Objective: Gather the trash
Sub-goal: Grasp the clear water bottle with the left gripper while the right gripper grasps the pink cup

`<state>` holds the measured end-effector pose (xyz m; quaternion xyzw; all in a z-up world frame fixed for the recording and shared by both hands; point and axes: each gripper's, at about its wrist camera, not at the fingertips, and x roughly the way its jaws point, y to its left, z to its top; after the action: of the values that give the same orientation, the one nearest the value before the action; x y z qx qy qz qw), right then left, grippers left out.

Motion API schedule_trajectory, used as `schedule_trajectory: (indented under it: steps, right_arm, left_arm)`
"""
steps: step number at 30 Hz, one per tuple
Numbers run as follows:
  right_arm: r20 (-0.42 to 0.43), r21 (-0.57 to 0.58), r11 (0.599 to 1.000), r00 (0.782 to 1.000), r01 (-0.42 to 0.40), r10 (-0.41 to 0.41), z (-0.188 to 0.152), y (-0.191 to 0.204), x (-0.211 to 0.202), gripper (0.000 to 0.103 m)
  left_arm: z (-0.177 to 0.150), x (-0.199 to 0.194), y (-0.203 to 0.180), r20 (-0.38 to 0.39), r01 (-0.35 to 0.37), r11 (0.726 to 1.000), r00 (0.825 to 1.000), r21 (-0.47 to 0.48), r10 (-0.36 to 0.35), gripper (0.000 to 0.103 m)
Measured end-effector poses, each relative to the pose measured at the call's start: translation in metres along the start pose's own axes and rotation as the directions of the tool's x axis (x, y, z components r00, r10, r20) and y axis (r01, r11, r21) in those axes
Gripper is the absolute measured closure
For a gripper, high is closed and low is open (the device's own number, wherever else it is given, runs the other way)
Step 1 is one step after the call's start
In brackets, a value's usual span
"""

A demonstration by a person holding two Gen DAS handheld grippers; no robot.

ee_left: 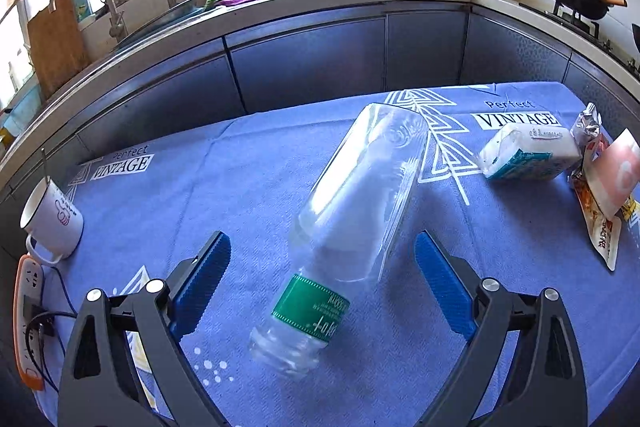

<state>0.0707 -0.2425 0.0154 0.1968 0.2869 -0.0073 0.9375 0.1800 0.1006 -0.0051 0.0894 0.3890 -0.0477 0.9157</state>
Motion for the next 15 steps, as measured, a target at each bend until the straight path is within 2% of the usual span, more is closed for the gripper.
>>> schedule_trajectory:
  steps: [2, 6, 7, 8, 9, 10, 13, 15]
  right_arm:
    - [0.013, -0.054, 0.998, 1.000, 0.019, -0.018, 0.017, 0.008, 0.016, 0.013]
    - [-0.036, -0.077, 0.997, 0.999, 0.020, -0.023, 0.040, 0.011, 0.061, 0.013]
    - [-0.048, -0.077, 0.997, 0.999, 0.021, -0.025, 0.044, 0.010, 0.072, 0.013]
    - [-0.059, -0.080, 0.997, 0.998, 0.021, -0.025, 0.045, 0.009, 0.081, 0.015]
    - [-0.074, -0.084, 0.996, 0.997, 0.006, -0.012, 0.046, 0.009, 0.089, 0.026]
    - [-0.091, -0.084, 0.996, 0.996, -0.010, 0.002, 0.045, 0.008, 0.093, 0.051]
    - [-0.032, -0.053, 0.997, 0.998, -0.062, 0.060, 0.039, 0.008, 0.071, 0.052]
    - [0.029, -0.085, 0.993, 0.996, -0.084, 0.087, 0.028, 0.016, 0.039, 0.052]
  left_arm:
    - [0.004, 0.011, -0.009, -0.012, -0.013, 0.999, 1.000, 0.035, 0.013, 0.008]
    - [0.005, 0.031, -0.016, -0.062, -0.043, 0.998, 0.997, 0.046, 0.046, 0.008]
    - [0.006, 0.034, -0.015, -0.068, -0.045, 0.998, 0.997, 0.040, 0.048, 0.017]
    - [0.006, 0.037, -0.015, -0.077, -0.033, 0.999, 0.996, 0.034, 0.035, 0.025]
    - [0.005, 0.038, -0.015, -0.086, -0.027, 0.999, 0.996, 0.029, 0.029, 0.034]
    - [0.003, 0.035, -0.015, -0.076, -0.036, 0.999, 0.996, 0.028, 0.038, 0.039]
    - [-0.005, 0.019, -0.014, -0.049, -0.034, 0.999, 0.998, 0.021, 0.035, 0.041]
    - [-0.014, 0.001, -0.008, -0.038, 0.000, 1.000, 0.999, -0.029, -0.001, 0.042]
